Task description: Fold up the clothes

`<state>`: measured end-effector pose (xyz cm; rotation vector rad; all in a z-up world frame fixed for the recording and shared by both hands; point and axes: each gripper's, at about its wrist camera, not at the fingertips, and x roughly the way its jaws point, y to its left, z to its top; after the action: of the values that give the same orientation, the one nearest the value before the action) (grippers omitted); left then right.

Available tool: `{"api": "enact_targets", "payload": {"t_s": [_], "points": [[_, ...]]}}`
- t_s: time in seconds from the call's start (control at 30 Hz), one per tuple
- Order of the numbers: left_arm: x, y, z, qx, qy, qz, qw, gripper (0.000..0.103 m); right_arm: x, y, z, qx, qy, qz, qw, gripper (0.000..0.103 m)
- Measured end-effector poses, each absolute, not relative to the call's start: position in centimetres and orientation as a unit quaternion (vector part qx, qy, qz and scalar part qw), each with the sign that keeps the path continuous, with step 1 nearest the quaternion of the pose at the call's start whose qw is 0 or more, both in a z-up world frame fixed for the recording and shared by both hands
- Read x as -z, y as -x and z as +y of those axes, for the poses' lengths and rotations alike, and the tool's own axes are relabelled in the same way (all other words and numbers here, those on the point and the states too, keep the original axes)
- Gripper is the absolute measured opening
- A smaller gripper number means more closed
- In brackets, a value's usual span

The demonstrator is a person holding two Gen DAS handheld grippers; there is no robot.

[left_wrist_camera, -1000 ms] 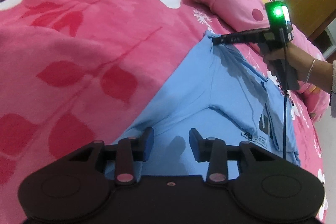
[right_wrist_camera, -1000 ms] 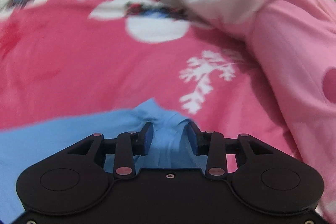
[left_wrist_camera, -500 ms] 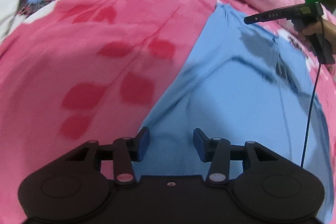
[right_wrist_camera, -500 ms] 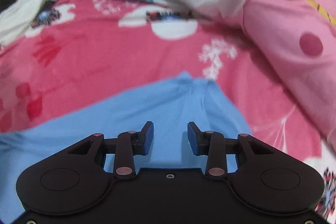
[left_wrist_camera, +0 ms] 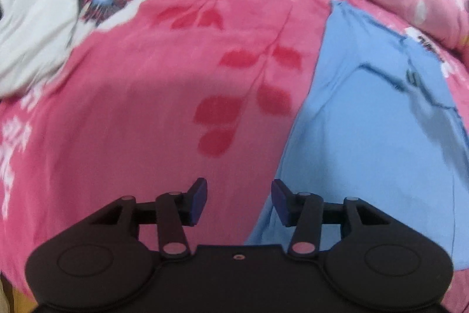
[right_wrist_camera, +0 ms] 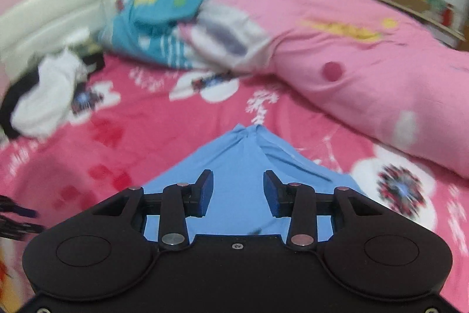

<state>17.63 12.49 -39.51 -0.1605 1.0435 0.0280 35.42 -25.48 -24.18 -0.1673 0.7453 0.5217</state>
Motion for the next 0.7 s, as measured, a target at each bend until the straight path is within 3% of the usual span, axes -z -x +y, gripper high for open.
{"api": "enact_targets", "payload": {"t_s": [0.13,0.23,0.3,0.4,0.57,0.7], "points": [[38.7,-19.9,12.3,0.034,0.065,0.489,0.869,0.046,21.0,-29.3,-27.9,-0.193,0.052,0.368,0.908,0.037],[38.8,-21.3,11.6,0.067,0.04,0.493,0.867,0.046,22.3,-25.6,-28.8,-0.159,0.002,0.389,0.907,0.037],[39.2,-21.7,11.1,0.08,0.023,0.498,0.863,0.046,24.9,-23.9,-28.9,-0.142,-0.036,0.417,0.897,0.043],[40.7,-22.0,10.7,0.088,0.002,0.508,0.857,0.046,31.0,-22.3,-27.7,-0.129,-0.065,0.473,0.869,0.043],[43.9,-21.9,10.9,0.082,-0.014,0.527,0.846,0.046,39.4,-20.7,-24.3,-0.135,-0.029,0.5,0.855,0.043],[44.2,-21.1,10.7,0.079,-0.024,0.513,0.854,0.049,42.7,-19.4,-23.3,-0.137,0.01,0.512,0.848,0.043]]}}
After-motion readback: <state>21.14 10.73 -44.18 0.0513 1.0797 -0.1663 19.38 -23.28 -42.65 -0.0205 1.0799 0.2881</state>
